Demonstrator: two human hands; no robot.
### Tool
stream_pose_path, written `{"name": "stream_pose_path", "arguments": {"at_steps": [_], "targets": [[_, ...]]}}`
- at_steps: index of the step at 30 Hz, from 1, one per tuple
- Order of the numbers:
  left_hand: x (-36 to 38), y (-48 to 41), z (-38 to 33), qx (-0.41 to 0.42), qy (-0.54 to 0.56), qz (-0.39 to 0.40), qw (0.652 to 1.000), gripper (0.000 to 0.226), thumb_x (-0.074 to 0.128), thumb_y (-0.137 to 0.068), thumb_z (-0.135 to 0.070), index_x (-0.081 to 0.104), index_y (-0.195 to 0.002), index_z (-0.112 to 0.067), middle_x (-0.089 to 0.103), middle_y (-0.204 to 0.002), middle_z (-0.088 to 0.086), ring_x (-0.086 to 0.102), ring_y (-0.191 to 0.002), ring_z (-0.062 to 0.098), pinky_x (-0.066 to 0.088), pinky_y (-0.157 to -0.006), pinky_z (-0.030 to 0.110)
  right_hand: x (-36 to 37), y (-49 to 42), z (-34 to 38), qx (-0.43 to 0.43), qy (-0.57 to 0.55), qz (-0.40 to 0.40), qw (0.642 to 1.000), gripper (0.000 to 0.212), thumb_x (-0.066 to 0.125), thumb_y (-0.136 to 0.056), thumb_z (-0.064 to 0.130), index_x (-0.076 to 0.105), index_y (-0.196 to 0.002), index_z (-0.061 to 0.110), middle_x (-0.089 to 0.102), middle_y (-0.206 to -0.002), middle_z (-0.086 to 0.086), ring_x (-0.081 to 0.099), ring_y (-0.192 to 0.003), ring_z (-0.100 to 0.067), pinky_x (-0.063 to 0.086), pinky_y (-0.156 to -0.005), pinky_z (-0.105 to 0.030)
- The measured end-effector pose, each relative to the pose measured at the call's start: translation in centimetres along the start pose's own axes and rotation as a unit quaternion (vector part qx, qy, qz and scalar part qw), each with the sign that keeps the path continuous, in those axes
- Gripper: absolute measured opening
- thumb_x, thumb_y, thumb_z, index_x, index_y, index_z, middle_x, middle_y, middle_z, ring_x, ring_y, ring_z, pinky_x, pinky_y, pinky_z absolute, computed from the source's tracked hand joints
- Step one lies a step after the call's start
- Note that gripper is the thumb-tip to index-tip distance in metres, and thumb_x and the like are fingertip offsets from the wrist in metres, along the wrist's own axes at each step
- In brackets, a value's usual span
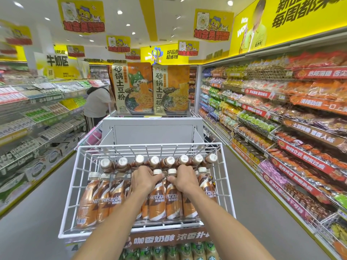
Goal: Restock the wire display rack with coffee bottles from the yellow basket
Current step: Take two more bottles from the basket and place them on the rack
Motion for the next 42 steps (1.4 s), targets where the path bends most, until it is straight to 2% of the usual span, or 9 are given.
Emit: {"name": "stream_pose_path", "arguments": {"at_steps": [8, 12, 15, 19, 22, 29, 33, 38, 42], "targets": [[-0.6, 0.4, 0.2, 0.028, 0.034, 0.013, 0.999, 0.054, 0.079, -0.078, -0.054, 0.050, -0.051, -0.017, 0.043, -0.046, -0.004, 0.044, -0.051, 0.017, 0.035, -0.058, 0.031, -0.3, -0.1, -0.1, -0.010, -0.029, 0.022, 0.999, 0.044, 0.073, -0.097, 0.039, 0.048, -0.069, 0.015, 0.056, -0.077, -0.001, 0.057, -0.072, -0.020, 0.042, -0.060, -0.032], [-2.1, 1.9, -0.4, 0.087, -0.031, 0.073, 0.993, 0.059, 0.064, -0.091, -0.055, 0.066, -0.122, -0.006, 0.073, -0.112, 0.011, 0.066, -0.105, 0.028, 0.049, -0.084, 0.036, -1.1, 0.1, 0.3, -0.044, -0.071, 0.051, 0.995, 0.040, 0.066, -0.100, 0.042, 0.051, -0.081, 0.011, 0.055, -0.082, -0.003, 0.049, -0.065, -0.016, 0.040, -0.055, -0.029], [-4.0, 4.1, -0.7, 0.146, -0.172, 0.161, 0.961, 0.070, 0.057, -0.096, -0.053, 0.046, -0.149, -0.009, 0.057, -0.146, 0.011, 0.056, -0.131, 0.027, 0.047, -0.109, 0.044, -2.6, 1.2, 0.6, -0.102, -0.048, 0.064, 0.992, 0.042, 0.061, -0.102, 0.046, 0.061, -0.114, 0.006, 0.061, -0.100, -0.005, 0.060, -0.084, -0.023, 0.058, -0.085, -0.039], [-6.9, 8.6, -0.6, 0.186, -0.336, 0.232, 0.894, 0.075, 0.053, -0.096, -0.059, 0.039, -0.154, -0.014, 0.049, -0.154, 0.010, 0.050, -0.138, 0.028, 0.041, -0.115, 0.043, -4.8, 6.1, 0.4, -0.189, 0.091, 0.104, 0.972, 0.073, 0.052, -0.104, 0.054, 0.040, -0.157, 0.006, 0.055, -0.151, -0.017, 0.055, -0.137, -0.033, 0.046, -0.115, -0.044], [-9.0, 13.5, -1.4, 0.217, -0.366, 0.231, 0.875, 0.071, 0.051, -0.097, -0.059, 0.041, -0.152, -0.015, 0.050, -0.153, 0.009, 0.050, -0.137, 0.027, 0.041, -0.115, 0.043, -5.7, 11.8, -0.3, -0.229, 0.178, 0.135, 0.948, 0.079, 0.045, -0.104, 0.061, 0.028, -0.164, 0.013, 0.036, -0.168, -0.015, 0.038, -0.153, -0.034, 0.034, -0.125, -0.050], [-9.9, 24.8, 0.7, 0.254, -0.343, 0.236, 0.873, 0.067, 0.044, -0.099, -0.061, 0.041, -0.153, -0.022, 0.054, -0.147, 0.009, 0.055, -0.130, 0.027, 0.046, -0.111, 0.045, -5.4, 26.1, -2.6, -0.242, 0.238, 0.123, 0.933, 0.076, 0.041, -0.104, 0.064, 0.029, -0.164, 0.020, 0.034, -0.167, -0.017, 0.039, -0.151, -0.038, 0.038, -0.121, -0.055], [-8.7, 31.1, 1.9, 0.236, -0.323, 0.297, 0.867, 0.053, 0.044, -0.102, -0.054, 0.054, -0.137, -0.014, 0.067, -0.124, 0.011, 0.063, -0.106, 0.027, 0.050, -0.092, 0.038, -5.6, 32.9, -6.3, -0.218, 0.264, 0.129, 0.931, 0.071, 0.039, -0.105, 0.064, 0.037, -0.159, 0.020, 0.047, -0.157, -0.015, 0.047, -0.143, -0.036, 0.045, -0.113, -0.055], [-6.6, 36.4, -1.4, 0.252, -0.317, 0.290, 0.867, 0.071, 0.040, -0.101, -0.059, 0.035, -0.156, -0.014, 0.043, -0.159, 0.009, 0.044, -0.143, 0.027, 0.037, -0.118, 0.043, -10.2, 37.7, -13.2, -0.154, 0.249, 0.107, 0.950, 0.071, 0.038, -0.104, 0.066, 0.041, -0.155, 0.017, 0.046, -0.158, -0.014, 0.046, -0.142, -0.036, 0.046, -0.111, -0.054], [-2.7, 41.2, -8.5, 0.315, -0.309, 0.301, 0.845, 0.070, 0.039, -0.102, -0.058, 0.040, -0.153, -0.010, 0.046, -0.156, 0.012, 0.048, -0.140, 0.029, 0.040, -0.115, 0.042, -15.6, 41.4, -21.3, -0.078, 0.250, 0.078, 0.962, 0.070, 0.036, -0.105, 0.065, 0.042, -0.154, 0.016, 0.049, -0.152, -0.017, 0.046, -0.140, -0.038, 0.045, -0.110, -0.052]]}}
Point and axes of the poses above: each hand's wrist, its own y-axis away from the middle knuckle, its own x-axis out of the palm, z = x × y, the point moved 3 cm from there along -y, towards the middle knuckle
